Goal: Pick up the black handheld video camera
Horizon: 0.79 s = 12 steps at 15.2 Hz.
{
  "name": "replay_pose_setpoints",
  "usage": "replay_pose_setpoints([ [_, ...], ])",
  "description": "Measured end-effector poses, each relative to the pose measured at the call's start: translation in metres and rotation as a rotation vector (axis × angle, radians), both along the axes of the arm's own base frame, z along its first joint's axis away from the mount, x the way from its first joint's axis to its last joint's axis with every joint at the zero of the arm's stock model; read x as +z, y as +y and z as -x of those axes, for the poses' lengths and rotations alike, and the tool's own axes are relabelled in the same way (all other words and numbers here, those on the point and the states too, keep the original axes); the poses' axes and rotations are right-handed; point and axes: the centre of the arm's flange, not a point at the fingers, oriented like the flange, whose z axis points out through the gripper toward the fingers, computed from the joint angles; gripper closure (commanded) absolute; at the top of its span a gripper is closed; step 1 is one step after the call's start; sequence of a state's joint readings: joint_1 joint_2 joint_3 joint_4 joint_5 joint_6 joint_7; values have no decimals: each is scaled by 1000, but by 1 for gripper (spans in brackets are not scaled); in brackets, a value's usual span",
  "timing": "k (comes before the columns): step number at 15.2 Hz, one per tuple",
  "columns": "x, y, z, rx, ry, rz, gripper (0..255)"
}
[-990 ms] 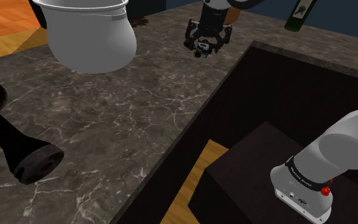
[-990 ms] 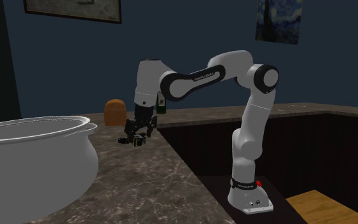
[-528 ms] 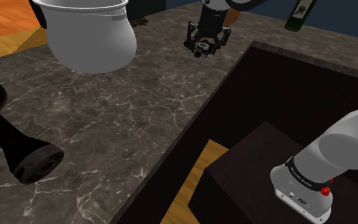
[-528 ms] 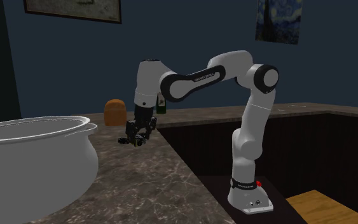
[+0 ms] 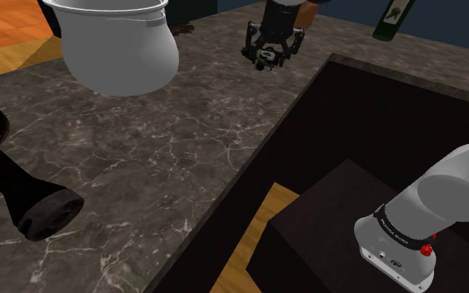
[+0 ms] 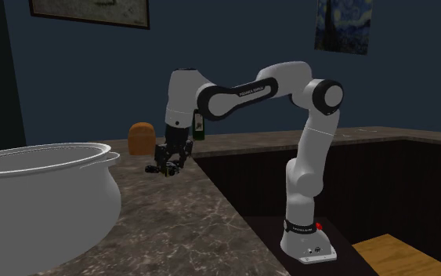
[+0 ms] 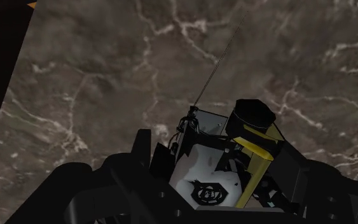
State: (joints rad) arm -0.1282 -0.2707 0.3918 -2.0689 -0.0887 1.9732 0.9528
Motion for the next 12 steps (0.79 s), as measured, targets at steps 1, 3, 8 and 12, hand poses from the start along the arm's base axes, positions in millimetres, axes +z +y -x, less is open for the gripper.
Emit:
replay_pose_setpoints([
  [1, 5, 1, 1, 0, 0, 0, 255],
  [3, 15, 0, 1, 0, 0, 0, 255],
  [8, 42, 1, -1, 0, 0, 0, 255],
  [12, 60, 1, 1, 0, 0, 0, 255],
])
